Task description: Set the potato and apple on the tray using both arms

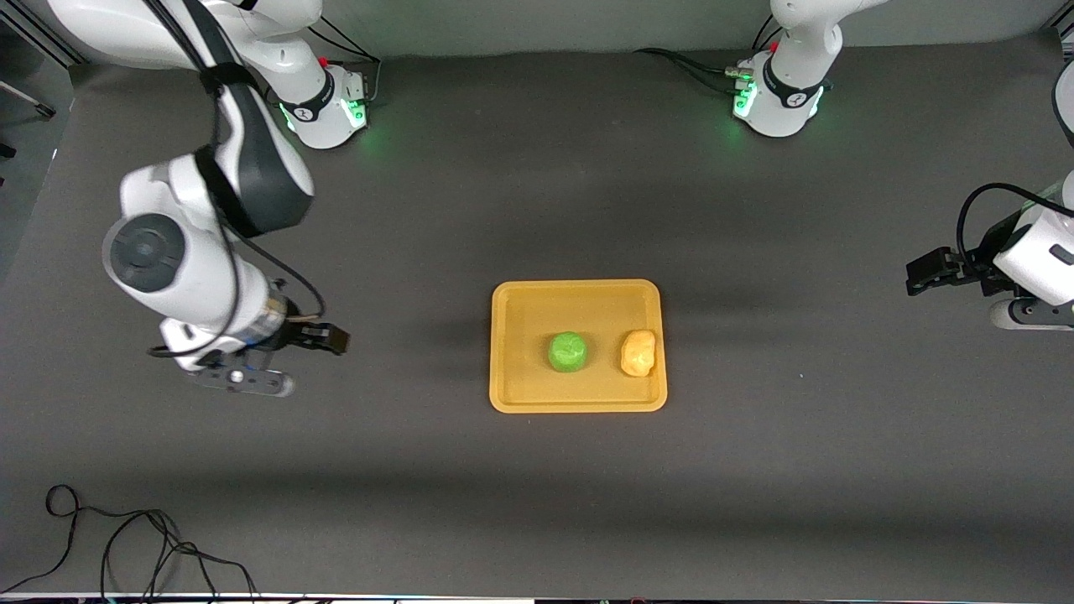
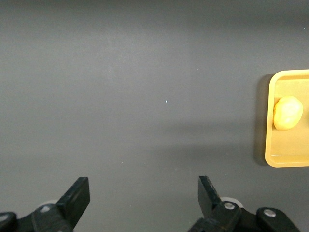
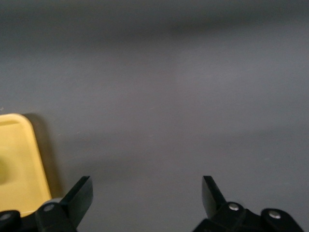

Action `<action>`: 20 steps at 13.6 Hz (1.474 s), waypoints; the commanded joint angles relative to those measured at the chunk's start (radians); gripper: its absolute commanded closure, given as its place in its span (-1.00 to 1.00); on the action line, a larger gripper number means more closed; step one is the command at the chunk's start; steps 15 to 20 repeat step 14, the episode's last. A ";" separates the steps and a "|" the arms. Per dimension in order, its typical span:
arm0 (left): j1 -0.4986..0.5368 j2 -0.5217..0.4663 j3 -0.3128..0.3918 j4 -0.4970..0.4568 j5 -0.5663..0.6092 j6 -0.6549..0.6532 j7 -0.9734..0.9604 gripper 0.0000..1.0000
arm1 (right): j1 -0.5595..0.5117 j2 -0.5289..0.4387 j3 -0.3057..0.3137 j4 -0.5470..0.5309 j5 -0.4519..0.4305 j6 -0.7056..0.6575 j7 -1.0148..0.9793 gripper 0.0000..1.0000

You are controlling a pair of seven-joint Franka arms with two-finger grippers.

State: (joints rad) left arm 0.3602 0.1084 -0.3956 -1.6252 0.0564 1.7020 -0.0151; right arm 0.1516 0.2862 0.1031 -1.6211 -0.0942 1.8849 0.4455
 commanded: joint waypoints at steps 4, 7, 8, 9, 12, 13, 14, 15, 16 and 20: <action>0.008 -0.010 -0.002 -0.015 -0.012 0.014 0.021 -1.00 | 0.014 -0.211 -0.189 -0.128 0.060 -0.027 -0.175 -1.00; 0.008 -0.010 -0.002 -0.016 -0.012 0.016 0.021 -1.00 | 0.011 -0.196 -0.226 -0.002 0.126 -0.189 -0.225 -1.00; 0.008 -0.010 -0.002 -0.018 -0.012 0.018 0.021 -1.00 | 0.010 -0.197 -0.227 0.007 0.148 -0.211 -0.226 -1.00; 0.008 -0.010 -0.002 -0.018 -0.012 0.019 0.021 -1.00 | 0.011 -0.203 -0.239 0.006 0.172 -0.211 -0.226 -1.00; 0.008 -0.009 -0.002 -0.019 -0.010 0.019 0.021 -1.00 | 0.019 -0.210 -0.249 -0.008 0.180 -0.211 -0.232 -1.00; 0.008 -0.010 -0.002 -0.019 -0.010 0.019 0.021 -1.00 | 0.019 -0.210 -0.247 -0.009 0.179 -0.214 -0.241 -1.00; 0.006 -0.010 -0.002 -0.019 -0.010 0.019 0.021 -1.00 | 0.017 -0.208 -0.249 -0.014 0.179 -0.213 -0.286 -1.00; 0.006 -0.010 -0.002 -0.019 -0.010 0.019 0.021 -1.00 | 0.017 -0.208 -0.249 -0.014 0.179 -0.213 -0.286 -1.00; 0.006 -0.010 -0.002 -0.019 -0.010 0.019 0.021 -1.00 | 0.017 -0.208 -0.249 -0.014 0.179 -0.213 -0.286 -1.00; 0.006 -0.010 -0.002 -0.019 -0.010 0.019 0.021 -1.00 | 0.017 -0.208 -0.249 -0.014 0.179 -0.213 -0.286 -1.00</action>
